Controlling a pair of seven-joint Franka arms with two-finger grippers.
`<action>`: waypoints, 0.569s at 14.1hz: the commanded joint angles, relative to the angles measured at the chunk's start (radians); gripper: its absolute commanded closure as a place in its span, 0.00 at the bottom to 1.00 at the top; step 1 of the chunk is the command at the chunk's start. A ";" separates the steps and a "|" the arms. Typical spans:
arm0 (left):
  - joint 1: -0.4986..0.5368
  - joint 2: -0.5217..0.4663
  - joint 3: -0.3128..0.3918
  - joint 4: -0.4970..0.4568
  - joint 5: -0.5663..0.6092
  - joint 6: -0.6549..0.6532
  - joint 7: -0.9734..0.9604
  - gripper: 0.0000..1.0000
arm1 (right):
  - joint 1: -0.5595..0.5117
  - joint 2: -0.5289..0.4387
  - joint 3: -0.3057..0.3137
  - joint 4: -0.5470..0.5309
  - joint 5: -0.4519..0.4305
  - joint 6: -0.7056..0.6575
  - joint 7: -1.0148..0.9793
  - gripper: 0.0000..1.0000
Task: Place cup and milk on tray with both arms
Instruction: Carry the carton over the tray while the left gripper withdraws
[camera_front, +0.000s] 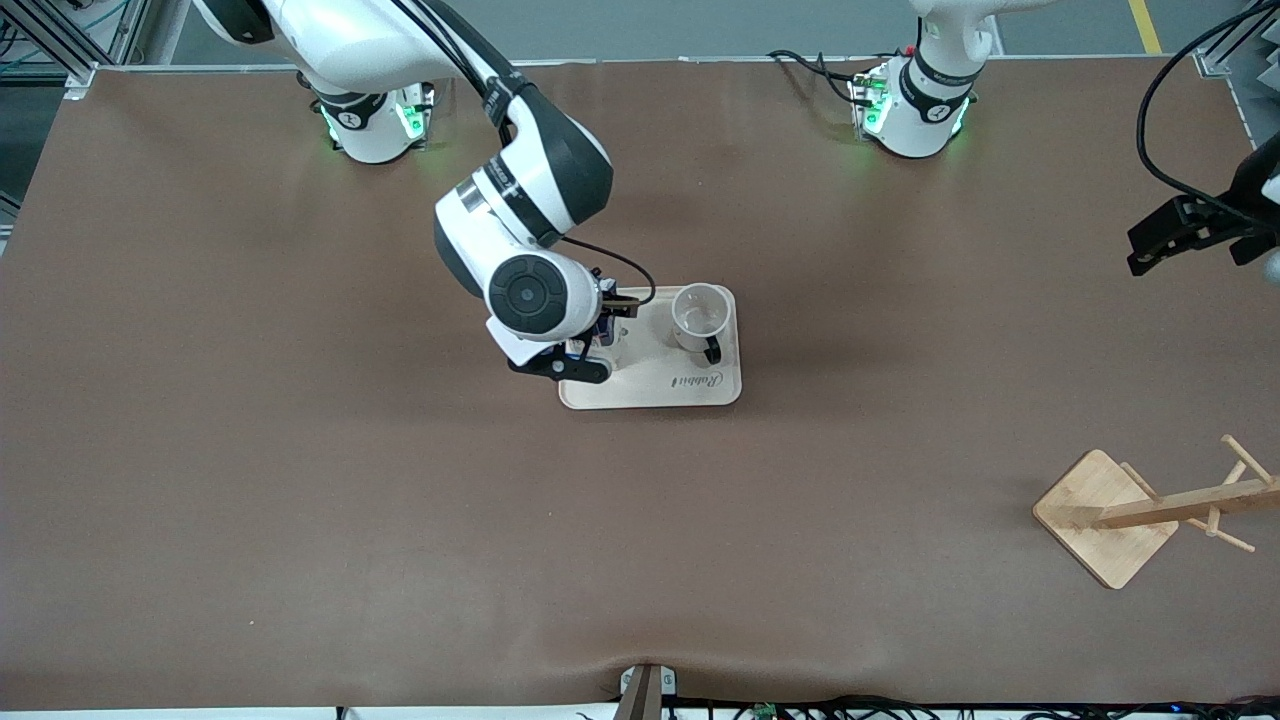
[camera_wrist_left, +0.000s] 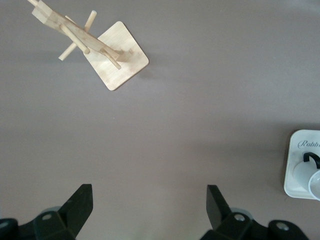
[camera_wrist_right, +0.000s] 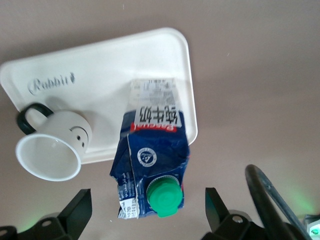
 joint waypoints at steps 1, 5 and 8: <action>-0.023 -0.069 0.019 -0.074 -0.019 0.029 0.017 0.00 | -0.064 -0.028 -0.012 0.031 0.001 -0.021 -0.015 0.00; -0.034 -0.049 0.021 -0.063 -0.063 0.040 0.012 0.00 | -0.121 -0.075 -0.014 0.068 -0.001 -0.041 -0.042 0.00; -0.034 -0.012 0.021 -0.054 -0.080 0.065 0.015 0.00 | -0.180 -0.132 -0.037 0.068 -0.008 -0.107 -0.037 0.00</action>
